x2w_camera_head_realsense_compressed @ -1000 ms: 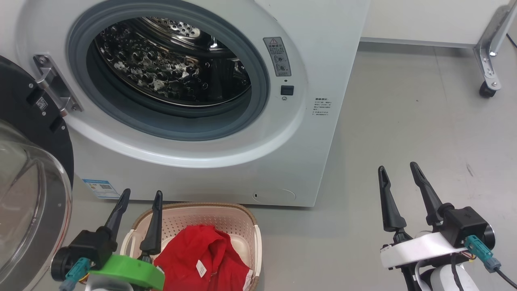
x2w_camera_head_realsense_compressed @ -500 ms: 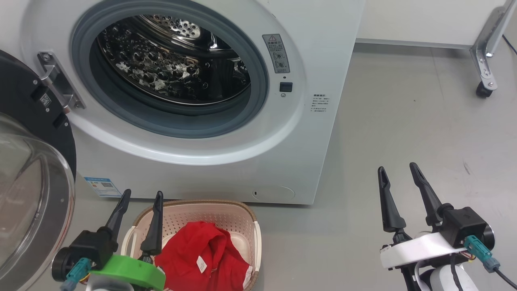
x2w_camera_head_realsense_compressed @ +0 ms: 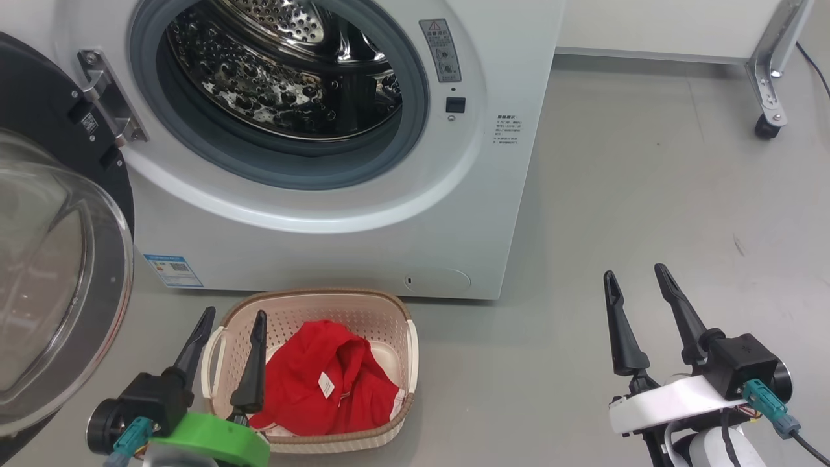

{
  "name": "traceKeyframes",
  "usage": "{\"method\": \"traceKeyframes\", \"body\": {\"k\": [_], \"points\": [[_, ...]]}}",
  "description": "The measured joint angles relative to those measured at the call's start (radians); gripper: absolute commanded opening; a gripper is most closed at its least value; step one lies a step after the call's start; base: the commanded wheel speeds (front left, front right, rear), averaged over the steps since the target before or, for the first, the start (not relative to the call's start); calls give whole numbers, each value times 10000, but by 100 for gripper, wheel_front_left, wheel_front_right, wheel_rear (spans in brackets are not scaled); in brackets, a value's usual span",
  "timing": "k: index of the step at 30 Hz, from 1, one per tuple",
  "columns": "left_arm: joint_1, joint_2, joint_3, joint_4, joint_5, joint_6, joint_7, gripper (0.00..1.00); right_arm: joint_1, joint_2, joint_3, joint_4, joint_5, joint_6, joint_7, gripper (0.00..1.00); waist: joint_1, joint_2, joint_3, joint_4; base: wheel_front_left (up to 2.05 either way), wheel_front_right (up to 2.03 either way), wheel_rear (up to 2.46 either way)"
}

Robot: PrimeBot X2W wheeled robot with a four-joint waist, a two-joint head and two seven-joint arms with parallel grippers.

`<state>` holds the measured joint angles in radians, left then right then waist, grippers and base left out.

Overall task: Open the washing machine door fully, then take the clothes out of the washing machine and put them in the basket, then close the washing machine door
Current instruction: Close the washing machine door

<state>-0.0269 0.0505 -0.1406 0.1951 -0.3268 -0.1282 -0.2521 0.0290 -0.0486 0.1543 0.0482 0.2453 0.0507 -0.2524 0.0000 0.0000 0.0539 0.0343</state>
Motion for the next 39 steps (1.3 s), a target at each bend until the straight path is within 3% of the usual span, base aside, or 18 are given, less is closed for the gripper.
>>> {"method": "traceKeyframes", "body": {"k": [19, 39], "points": [[2, -15, 25, -155, 161, 0, 0, 100, 0, 0, -44, -4, -35, 0, 0, 100, 0, 0, 121, 63, -98, 98, 0], [2, -27, 31, -169, 219, 0, 0, 100, -1, 2, -52, 0, -33, 4, 2, 100, 0, 0, 145, 165, -21, 21, 0]]}}
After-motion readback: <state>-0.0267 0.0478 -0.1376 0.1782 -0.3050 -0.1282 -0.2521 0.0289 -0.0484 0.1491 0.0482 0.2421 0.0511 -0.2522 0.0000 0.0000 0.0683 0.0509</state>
